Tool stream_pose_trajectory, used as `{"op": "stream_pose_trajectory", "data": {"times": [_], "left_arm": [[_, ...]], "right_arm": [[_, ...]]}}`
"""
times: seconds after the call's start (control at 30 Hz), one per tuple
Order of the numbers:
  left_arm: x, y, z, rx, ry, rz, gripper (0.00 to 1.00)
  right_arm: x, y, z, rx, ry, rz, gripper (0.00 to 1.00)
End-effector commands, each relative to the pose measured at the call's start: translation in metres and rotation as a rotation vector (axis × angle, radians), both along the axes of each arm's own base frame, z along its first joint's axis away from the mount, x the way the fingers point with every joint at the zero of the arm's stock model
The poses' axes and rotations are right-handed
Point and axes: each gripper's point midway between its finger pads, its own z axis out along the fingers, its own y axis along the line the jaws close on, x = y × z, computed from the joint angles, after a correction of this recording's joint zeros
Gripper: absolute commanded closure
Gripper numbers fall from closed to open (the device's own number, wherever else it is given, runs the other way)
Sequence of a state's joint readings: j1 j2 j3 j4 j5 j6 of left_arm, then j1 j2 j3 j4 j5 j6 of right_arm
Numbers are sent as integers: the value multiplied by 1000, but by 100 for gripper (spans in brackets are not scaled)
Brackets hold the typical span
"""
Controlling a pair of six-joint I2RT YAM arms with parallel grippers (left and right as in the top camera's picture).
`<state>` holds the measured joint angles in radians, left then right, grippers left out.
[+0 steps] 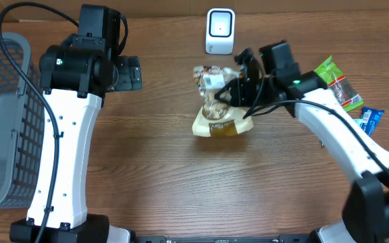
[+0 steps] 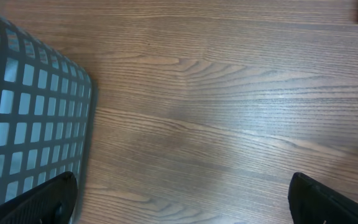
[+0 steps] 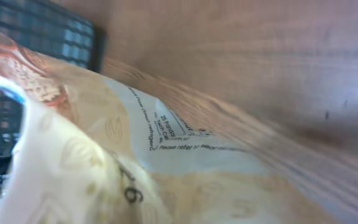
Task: Scan the item barcode
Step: 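Raise the tan bag up to the white scanner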
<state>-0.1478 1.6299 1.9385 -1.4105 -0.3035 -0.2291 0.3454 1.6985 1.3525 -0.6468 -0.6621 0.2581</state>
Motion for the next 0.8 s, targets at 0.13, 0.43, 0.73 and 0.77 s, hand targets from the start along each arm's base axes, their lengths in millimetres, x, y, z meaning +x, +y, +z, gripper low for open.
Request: {"op": "stream_pose_trajectory", "data": {"times": [0.13, 0.43, 0.73, 0.77], "left_arm": [[-2, 3, 13, 12, -34, -5, 0], [-2, 3, 13, 12, -34, -5, 1], [-2, 3, 13, 12, -34, -5, 0], [-2, 3, 13, 12, -34, -5, 0]], "right_arm": [[29, -26, 58, -108, -236, -167, 96], [100, -107, 54, -679, -567, -617, 96], [171, -130, 50, -1108, -908, -651, 96], [177, -129, 50, -1150, -949, -629, 96]]}}
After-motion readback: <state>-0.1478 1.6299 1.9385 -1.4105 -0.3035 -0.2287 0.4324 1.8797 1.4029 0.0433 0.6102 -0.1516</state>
